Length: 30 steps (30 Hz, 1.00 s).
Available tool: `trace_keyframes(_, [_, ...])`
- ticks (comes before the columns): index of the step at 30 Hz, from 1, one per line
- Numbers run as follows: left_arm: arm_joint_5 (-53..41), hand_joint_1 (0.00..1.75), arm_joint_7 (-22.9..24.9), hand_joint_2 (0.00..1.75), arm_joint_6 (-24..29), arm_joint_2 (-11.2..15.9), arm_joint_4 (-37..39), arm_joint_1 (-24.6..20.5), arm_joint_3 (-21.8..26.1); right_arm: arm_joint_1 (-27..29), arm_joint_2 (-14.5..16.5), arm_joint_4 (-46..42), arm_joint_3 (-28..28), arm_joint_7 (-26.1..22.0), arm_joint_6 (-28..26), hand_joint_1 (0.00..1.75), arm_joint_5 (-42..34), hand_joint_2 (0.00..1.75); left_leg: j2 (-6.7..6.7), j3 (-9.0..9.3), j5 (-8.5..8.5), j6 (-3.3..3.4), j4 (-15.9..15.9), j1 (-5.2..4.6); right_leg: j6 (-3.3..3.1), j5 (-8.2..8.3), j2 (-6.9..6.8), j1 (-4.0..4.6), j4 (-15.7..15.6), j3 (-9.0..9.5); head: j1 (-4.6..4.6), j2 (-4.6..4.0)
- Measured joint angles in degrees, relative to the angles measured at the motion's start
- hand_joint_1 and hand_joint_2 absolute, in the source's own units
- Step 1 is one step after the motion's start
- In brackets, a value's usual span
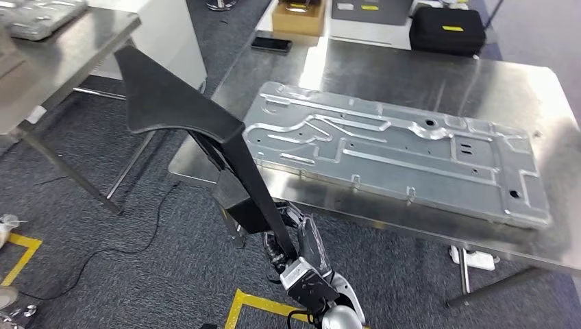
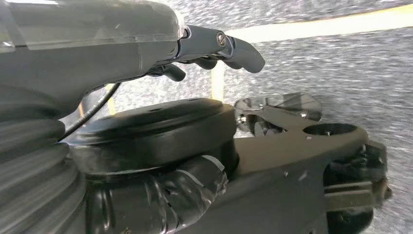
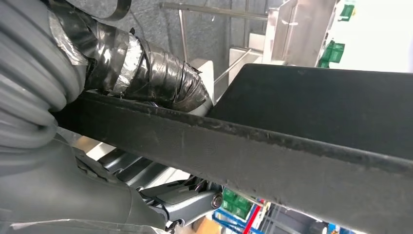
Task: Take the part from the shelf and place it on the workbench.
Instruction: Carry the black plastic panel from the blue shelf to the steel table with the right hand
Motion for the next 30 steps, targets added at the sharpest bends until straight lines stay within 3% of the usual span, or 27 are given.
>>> trace_keyframes(1, [0.47, 0.00, 0.01, 1.75, 0.47, 0.01, 0.00, 0.02, 0.31, 0.00, 0.00, -0.01, -0.01, 0.01, -0.04, 1.68, 0.05, 1.75, -0.19, 0.77, 2.45, 0.15, -2.66, 0.00, 0.05, -0.09, 0.88, 0.03, 0.15, 0.15, -0.01, 0.00])
trace_keyframes(3, [1.54, 0.00, 0.15, 1.75, 1.32, 0.02, 0.01, 0.22, 1.10, 0.02, -0.01, -0.02, -0.01, 0.01, -0.13, 1.68, 0.20, 1.75, -1.93, 3.19, 6.98, 0.56, -10.10, 0.06, 0.36, -0.36, 2.46, 0.11, 0.66, 0.18, 0.01, 0.00])
trace_keyframes(5, [2.03, 0.00, 0.46, 1.75, 1.64, 0.07, 0.01, 0.34, 1.82, 0.04, -0.04, -0.08, -0.01, 0.01, -0.19, 1.68, 0.20, 1.75, -3.54, 4.56, 7.95, 0.85, -14.15, 0.03, 0.98, -0.37, 3.62, 0.03, 1.12, -0.37, 0.02, 0.00])
trace_keyframes(8, [1.25, 0.00, 1.18, 1.75, 1.09, 0.49, 0.00, 0.07, 2.19, 0.29, -0.38, -0.44, -0.03, -0.08, -0.19, 1.68, -0.22, 1.75, -2.71, 5.10, 7.93, 1.54, -15.27, 0.13, 2.05, 0.02, 4.47, -0.07, 0.95, -0.79, -0.03, 0.00])
trace_keyframes(10, [0.75, 0.00, 1.42, 1.75, 0.75, 0.95, 0.00, 0.02, 2.20, 0.47, -0.66, -0.79, -0.03, -0.17, -0.18, 1.68, -0.41, 1.75, -1.45, 5.57, 8.28, 2.23, -16.00, 0.50, 2.66, -1.31, 2.18, 0.16, 2.90, -1.70, 0.31, 0.00])
trace_keyframes(12, [0.42, 0.00, 1.57, 1.75, 0.69, 1.51, 0.01, 0.29, 2.20, 0.54, -0.79, -0.95, -0.02, -0.21, -0.17, 1.68, -0.50, 1.75, -0.01, 5.81, 8.30, 2.58, -16.27, 0.46, 3.27, -4.52, -0.77, -0.20, 9.01, -4.76, 0.65, 0.00])
trace_keyframes(14, [0.08, 0.00, 1.72, 1.75, 0.65, 2.02, 0.03, 0.78, 2.20, 0.72, -0.93, -0.96, -0.03, -0.20, -0.20, 1.68, -0.55, 1.75, 1.50, 5.87, 8.12, 2.56, -16.23, 0.41, 3.82, -6.48, -1.65, -0.85, 15.08, -7.99, 0.64, 0.00])
trace_keyframes(15, [-0.16, 0.00, 1.79, 1.75, 0.50, 2.21, 0.04, 1.10, 2.18, 0.86, -1.02, -0.96, -0.03, -0.19, -0.21, 1.68, -0.55, 1.75, 2.23, 5.96, 7.97, 2.45, -16.21, 0.44, 4.03, -5.99, -1.86, -1.12, 15.63, -8.41, 0.63, 0.00])
trace_keyframes(17, [-0.69, 0.00, 1.92, 1.75, 0.05, 2.38, 0.06, 1.52, 2.13, 1.05, -1.14, -0.96, -0.03, -0.19, -0.22, 1.68, -0.56, 1.75, 3.34, 6.35, 7.55, 2.05, -16.16, 0.55, 4.21, -2.50, -2.80, -1.47, 10.59, -5.95, 0.64, 0.00])
trace_keyframes(19, [-1.04, 0.00, 1.98, 1.75, -0.31, 2.42, 0.07, 1.60, 2.01, 1.04, -1.15, -0.97, -0.03, -0.17, -0.38, 1.68, -0.53, 1.75, 3.90, 6.69, 7.01, 1.38, -16.11, 0.48, 3.93, -0.07, -4.14, -1.28, 3.58, -2.17, 0.63, 0.00])
trace_keyframes(20, [-1.13, 0.00, 2.02, 1.75, -0.38, 2.44, 0.07, 1.53, 1.91, 1.03, -1.15, -0.98, -0.03, -0.14, -0.59, 1.68, -0.50, 1.75, 4.06, 6.85, 6.80, 0.97, -16.16, 0.39, 3.59, 0.14, -4.55, -1.09, 1.63, -1.09, 0.61, 0.00])
trace_keyframes(23, [-1.33, 0.00, 2.14, 1.75, -0.56, 2.57, 0.07, 1.24, 1.57, 1.13, -1.16, -0.97, -0.03, 0.07, -1.62, 1.68, -0.19, 1.75, 4.53, 7.62, 6.37, -0.16, -16.55, 0.30, 2.38, -0.47, -4.16, -0.77, 0.70, -0.49, 0.56, 0.00])
trace_keyframes(25, [-1.56, 0.00, 2.20, 1.75, -0.68, 2.71, 0.08, 1.24, 1.30, 1.09, -1.16, -0.96, -0.03, 0.27, -2.34, 1.68, 0.30, 1.75, 3.04, 7.31, 4.89, -0.62, -14.78, 0.47, 1.57, -0.51, -3.67, -0.97, 0.25, -0.07, 0.46, 0.00])
trace_keyframes(28, [-1.72, 0.00, 2.25, 1.75, -0.85, 2.99, 0.10, 1.57, 0.85, 0.94, -1.12, -0.78, -0.03, 0.94, -3.53, 1.68, 1.18, 1.75, 0.26, 2.07, -0.13, -0.60, -4.59, 0.41, 0.57, -0.74, -3.00, -0.77, 0.05, 0.27, 0.30, 0.00])
trace_keyframes(29, [-1.74, 0.00, 2.26, 1.75, -0.91, 3.06, 0.11, 1.67, 0.78, 0.94, -1.11, -0.60, -0.04, 1.14, -3.94, 1.68, 1.49, 1.75, 0.02, 0.17, -0.88, -0.53, -1.51, 0.36, 0.39, -0.86, -2.69, -0.59, 0.08, 0.36, 0.31, 0.00])
trace_keyframes(30, [-1.76, 0.00, 2.28, 1.75, -0.98, 3.11, 0.11, 1.75, 0.73, 0.95, -1.11, -0.41, -0.04, 1.32, -4.43, 1.68, 1.91, 1.75, -0.09, -0.94, -0.44, -0.44, -0.24, 0.32, 0.28, -0.99, -2.35, -0.44, 0.11, 0.50, 0.30, 0.00])
